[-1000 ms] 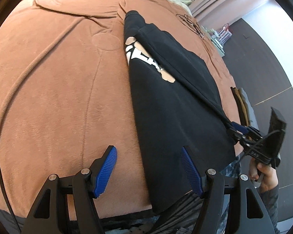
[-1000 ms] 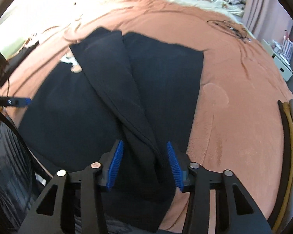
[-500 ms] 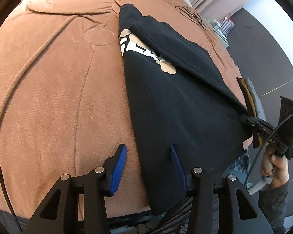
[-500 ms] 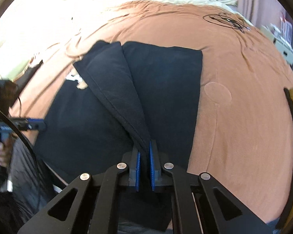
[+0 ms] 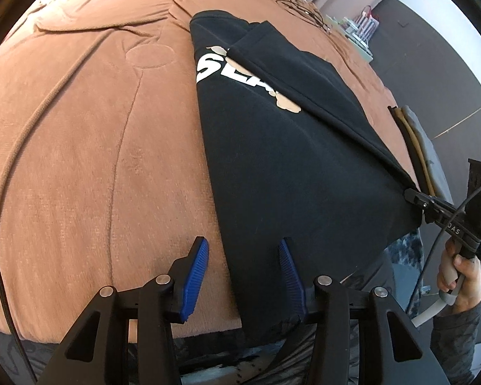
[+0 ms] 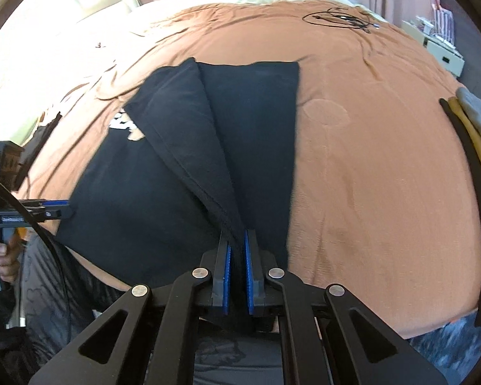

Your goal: Fold small clothes

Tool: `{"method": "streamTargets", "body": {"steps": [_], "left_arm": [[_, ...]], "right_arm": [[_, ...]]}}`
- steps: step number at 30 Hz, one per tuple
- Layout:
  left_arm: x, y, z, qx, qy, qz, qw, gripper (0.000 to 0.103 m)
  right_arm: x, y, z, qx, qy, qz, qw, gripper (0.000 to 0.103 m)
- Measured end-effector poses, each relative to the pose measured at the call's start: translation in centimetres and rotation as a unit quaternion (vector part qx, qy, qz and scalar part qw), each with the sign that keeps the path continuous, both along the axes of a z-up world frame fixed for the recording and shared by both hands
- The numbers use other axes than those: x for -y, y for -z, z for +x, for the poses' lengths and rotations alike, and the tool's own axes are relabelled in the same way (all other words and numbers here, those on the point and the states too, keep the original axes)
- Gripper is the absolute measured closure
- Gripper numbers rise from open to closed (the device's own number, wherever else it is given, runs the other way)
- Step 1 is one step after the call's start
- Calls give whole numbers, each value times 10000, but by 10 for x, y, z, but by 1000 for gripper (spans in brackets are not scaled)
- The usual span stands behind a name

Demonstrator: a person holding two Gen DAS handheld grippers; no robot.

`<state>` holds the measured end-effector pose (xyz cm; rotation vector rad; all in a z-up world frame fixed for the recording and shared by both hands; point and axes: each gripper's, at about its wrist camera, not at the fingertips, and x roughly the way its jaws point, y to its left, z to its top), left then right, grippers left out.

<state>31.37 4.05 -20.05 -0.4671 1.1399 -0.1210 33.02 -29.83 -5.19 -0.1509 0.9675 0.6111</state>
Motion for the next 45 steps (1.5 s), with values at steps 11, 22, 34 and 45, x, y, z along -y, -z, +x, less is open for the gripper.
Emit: {"method": "streamTargets", "body": {"steps": [11, 22, 34, 45], "left_arm": [[-18, -5, 14, 108, -246, -262, 9993, 55], [-24, -3, 48, 178, -197, -242, 9994, 55], [-41, 4, 92, 158, -205, -323, 9991, 55], [-49, 5, 131, 99, -258, -194, 9994, 55]], "right_arm": [[-9, -9, -4, 378, 293, -458, 9978, 44], [-79, 2, 21, 391, -279, -1012, 9937, 32], [-150, 26, 64, 348, -502, -1467, 9873, 32], [-165, 35, 118, 178, -154, -1217, 9923, 32]]}}
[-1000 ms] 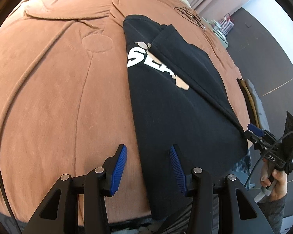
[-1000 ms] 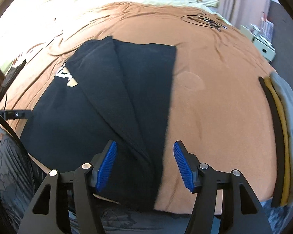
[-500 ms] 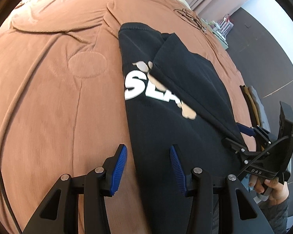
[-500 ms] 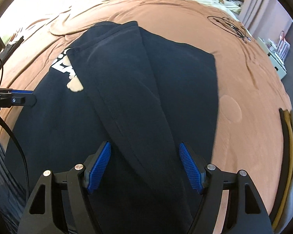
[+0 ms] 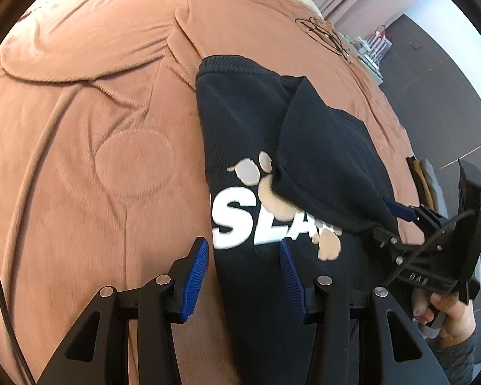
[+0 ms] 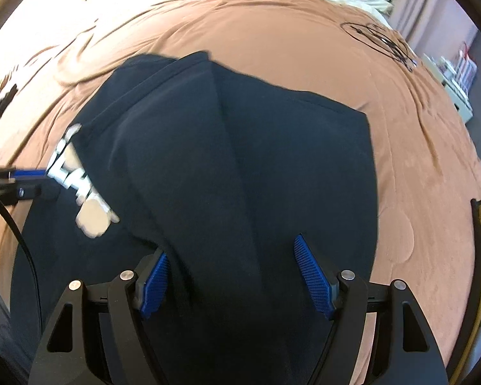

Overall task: Fold small clothes
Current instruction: 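Slide both tools to the shirt's folded end and close on it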

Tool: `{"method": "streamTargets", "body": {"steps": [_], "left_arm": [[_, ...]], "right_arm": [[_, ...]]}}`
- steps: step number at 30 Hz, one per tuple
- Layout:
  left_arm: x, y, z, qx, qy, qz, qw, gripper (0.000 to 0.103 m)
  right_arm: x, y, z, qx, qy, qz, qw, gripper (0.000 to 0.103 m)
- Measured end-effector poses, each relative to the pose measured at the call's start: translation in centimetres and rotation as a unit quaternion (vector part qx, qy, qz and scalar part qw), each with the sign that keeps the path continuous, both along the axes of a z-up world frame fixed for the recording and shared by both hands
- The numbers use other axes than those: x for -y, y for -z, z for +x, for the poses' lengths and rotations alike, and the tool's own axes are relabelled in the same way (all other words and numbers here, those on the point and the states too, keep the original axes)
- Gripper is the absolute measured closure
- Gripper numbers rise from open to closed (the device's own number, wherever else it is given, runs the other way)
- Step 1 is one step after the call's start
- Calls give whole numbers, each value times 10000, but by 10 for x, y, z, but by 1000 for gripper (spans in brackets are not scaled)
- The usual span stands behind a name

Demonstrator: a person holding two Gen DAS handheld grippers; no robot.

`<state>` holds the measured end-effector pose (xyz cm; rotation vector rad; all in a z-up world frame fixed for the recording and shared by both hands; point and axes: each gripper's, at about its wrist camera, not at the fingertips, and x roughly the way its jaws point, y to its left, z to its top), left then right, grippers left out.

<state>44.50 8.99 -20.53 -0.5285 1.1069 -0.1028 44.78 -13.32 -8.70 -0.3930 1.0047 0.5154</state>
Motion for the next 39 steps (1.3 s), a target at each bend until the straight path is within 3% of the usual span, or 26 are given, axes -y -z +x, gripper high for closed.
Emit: {"method": "streamTargets", "body": {"steps": [4, 9, 13, 17, 22, 25, 27, 34, 39], "left_arm": [[0, 1, 6, 7, -15, 16, 10000, 55], [5, 4, 11, 35, -7, 78, 10000, 55], [6, 4, 11, 32, -4, 91, 10000, 55], [6, 3, 14, 18, -3, 90, 10000, 55], [1, 2, 17, 42, -69, 2, 10000, 55], [2, 2, 19, 69, -64, 11, 10000, 55], [2, 1, 20, 86, -46, -1, 10000, 55], [-10, 2, 30, 143, -122, -270, 9995, 55], [-15, 1, 39, 169, -158, -299, 9993, 55]], "right_arm": [[14, -2, 22, 143, 295, -10, 9995, 32], [48, 3, 53, -193, 704, 501, 9961, 32], [76, 3, 71, 108, 1320, 235, 9909, 32], [108, 4, 82, -133, 1669, 631, 9839, 32], [118, -10, 69, -98, 1326, 1317, 9823, 35], [116, -10, 68, -221, 1033, 1599, 9815, 49], [113, -4, 77, -391, 921, 1702, 9803, 59], [111, 9, 122, -810, 901, 2263, 9665, 70], [100, 19, 147, -904, 890, 2354, 9636, 74]]}}
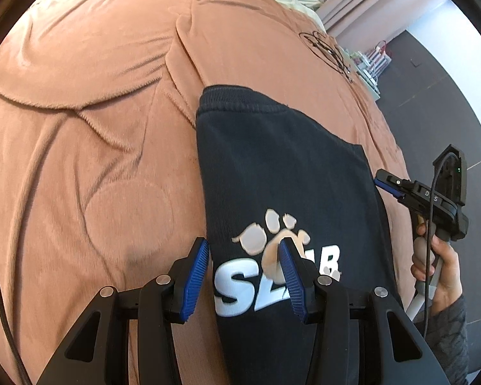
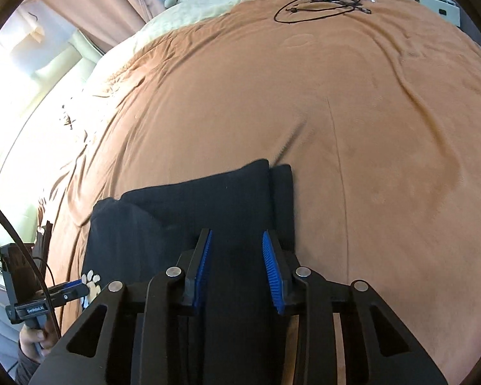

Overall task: Fold small clothes
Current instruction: 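Slide both tools to the shirt's folded end and close on it, then lift the folded black shirt off the bed with both tools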

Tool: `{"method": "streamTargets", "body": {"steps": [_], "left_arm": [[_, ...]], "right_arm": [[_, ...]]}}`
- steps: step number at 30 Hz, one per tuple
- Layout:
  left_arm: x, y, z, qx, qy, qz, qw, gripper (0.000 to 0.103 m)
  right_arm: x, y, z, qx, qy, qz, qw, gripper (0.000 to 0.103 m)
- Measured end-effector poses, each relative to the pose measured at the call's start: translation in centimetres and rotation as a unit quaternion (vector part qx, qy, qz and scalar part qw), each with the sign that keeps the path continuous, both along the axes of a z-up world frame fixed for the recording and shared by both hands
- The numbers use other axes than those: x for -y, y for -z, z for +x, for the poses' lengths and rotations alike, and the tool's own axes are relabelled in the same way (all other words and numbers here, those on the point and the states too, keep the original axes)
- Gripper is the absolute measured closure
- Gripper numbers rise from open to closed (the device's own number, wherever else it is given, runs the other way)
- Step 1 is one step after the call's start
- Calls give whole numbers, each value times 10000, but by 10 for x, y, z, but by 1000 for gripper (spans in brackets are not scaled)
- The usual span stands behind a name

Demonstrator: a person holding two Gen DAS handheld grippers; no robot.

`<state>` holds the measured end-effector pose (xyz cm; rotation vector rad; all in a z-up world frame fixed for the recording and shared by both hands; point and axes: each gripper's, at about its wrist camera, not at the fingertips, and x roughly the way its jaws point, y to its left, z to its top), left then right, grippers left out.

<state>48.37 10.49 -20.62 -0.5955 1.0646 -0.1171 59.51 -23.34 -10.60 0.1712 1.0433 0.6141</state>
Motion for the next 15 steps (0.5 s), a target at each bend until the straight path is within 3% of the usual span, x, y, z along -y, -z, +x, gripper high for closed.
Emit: {"method": "streamTargets", "body": {"steps": [5, 10, 14, 15], "left_arm": [[-2, -1, 8, 6, 21, 42, 10000, 55], [-2, -1, 14, -27, 57, 132, 9999, 55], [-1, -2, 19, -47, 24, 199, 9998, 55], [-1, -3, 20, -56, 10, 214, 9998, 55]], "right_arm": [[-9, 15, 11, -81, 147, -270, 9995, 74], [-9, 15, 13, -113, 233, -124, 9996, 75], [-5, 15, 14, -91, 272, -221, 9993, 103], [-3, 14, 14, -67, 315, -201, 9993, 103]]}}
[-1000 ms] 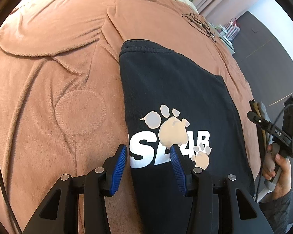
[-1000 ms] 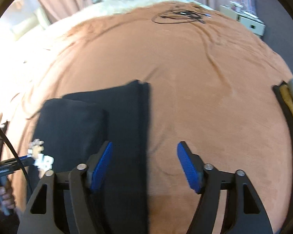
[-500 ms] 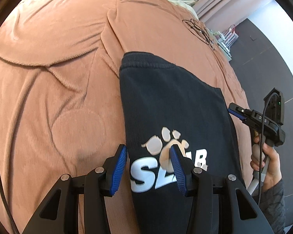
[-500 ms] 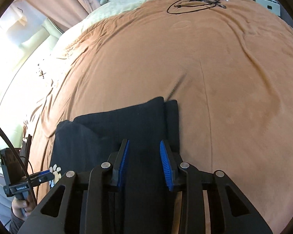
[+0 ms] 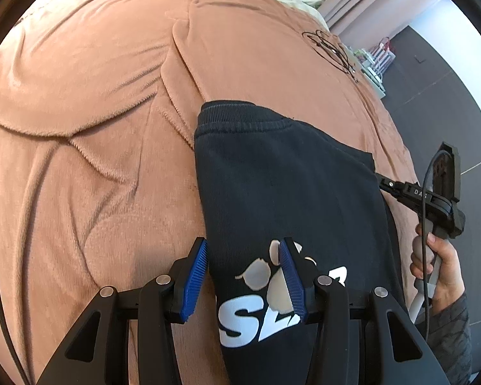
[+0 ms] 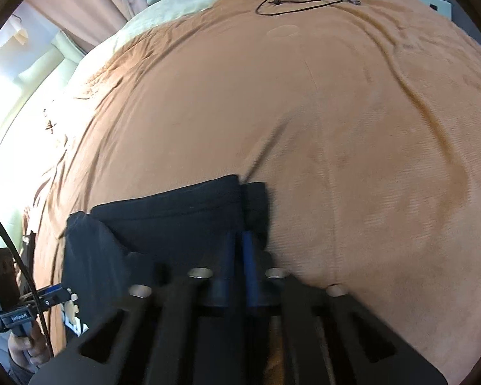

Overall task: Fold small clothes
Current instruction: 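Lift the folded black shirt off the bed with both tools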

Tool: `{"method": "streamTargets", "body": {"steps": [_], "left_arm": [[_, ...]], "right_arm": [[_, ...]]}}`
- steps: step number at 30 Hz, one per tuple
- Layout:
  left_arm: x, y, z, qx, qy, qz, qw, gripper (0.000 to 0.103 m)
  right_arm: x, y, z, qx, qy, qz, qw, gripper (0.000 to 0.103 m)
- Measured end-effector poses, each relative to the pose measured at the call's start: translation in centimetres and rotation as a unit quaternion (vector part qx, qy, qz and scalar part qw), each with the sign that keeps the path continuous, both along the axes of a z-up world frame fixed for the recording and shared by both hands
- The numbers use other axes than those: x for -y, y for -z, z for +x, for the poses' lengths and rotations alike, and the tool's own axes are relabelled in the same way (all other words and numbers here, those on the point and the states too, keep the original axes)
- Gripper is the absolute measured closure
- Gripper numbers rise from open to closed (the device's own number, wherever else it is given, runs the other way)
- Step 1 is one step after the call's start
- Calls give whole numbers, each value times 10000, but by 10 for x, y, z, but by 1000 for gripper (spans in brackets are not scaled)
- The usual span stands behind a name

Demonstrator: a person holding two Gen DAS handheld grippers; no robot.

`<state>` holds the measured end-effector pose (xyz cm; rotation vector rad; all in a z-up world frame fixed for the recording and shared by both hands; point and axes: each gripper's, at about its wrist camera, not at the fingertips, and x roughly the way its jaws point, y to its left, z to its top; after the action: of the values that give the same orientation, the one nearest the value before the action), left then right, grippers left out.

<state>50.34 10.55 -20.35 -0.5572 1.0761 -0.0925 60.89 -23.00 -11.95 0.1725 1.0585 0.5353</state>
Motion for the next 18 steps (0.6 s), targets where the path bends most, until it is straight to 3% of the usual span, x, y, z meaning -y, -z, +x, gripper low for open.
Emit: {"method": "streamTargets", "body": {"steps": [8, 14, 18], "left_arm": [[3, -8, 5, 62, 11, 97, 9999, 55], [-7, -4, 13, 50, -61, 135, 9999, 55], [-16, 2, 20, -22, -168, -37, 9998, 55]], "right_arm": [[14, -19, -21, 313, 271, 21, 9991, 103], [8, -10, -20, 142, 282, -162, 9994, 103], [13, -17, -18, -38, 103, 129, 9999, 103]]}}
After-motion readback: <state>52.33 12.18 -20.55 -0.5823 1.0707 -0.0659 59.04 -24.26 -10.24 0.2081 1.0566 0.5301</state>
